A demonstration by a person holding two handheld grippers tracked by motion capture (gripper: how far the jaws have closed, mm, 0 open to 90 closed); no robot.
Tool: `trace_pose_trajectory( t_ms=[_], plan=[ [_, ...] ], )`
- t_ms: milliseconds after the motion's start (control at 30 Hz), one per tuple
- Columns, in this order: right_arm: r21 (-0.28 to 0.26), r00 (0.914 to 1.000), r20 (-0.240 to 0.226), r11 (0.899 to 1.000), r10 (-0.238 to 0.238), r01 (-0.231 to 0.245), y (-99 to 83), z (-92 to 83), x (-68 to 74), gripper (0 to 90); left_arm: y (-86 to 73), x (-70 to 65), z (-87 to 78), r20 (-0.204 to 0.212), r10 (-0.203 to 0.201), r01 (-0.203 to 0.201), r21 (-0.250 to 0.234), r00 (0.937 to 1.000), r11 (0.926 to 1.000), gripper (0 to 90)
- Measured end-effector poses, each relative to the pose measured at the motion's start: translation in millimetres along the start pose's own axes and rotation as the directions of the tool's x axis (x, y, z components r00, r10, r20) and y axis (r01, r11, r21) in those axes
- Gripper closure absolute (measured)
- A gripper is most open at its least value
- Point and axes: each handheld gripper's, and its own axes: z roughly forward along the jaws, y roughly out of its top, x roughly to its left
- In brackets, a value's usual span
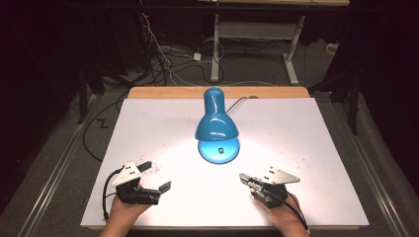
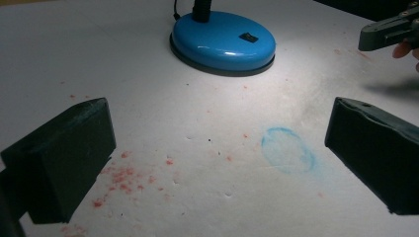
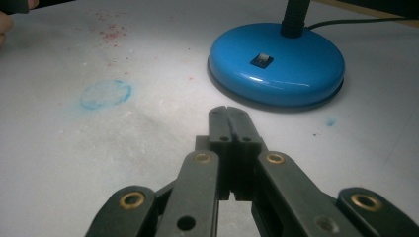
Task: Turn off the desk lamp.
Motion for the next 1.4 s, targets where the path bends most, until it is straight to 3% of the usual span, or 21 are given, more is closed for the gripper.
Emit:
trace_pose_trajectory(
  t_ms=[267,567,1400],
  plan=[
    [-0.049,0.9998,-0.012,0.999,0.015,-0.016,13.6,-0.8,-2.5,90.0,-2.1,2.0,0.6,-0.003,-0.006,0.006,0.004,1.0000,1.0000,0.0],
    [-0.062,0.9994,-0.023,0.998,0.026,-0.027,21.3,8.8,-2.7,90.0,-2.8,2.8,-0.8,0.000,-0.007,0.007,-0.001,1.0000,1.0000,0.0],
    [-0.016,0.9991,-0.002,0.999,0.042,-0.042,35.5,55.1,-18.8,90.0,-6.8,7.3,1.2,0.005,-0.009,0.009,0.012,1.0000,0.9999,0.0]
  ],
)
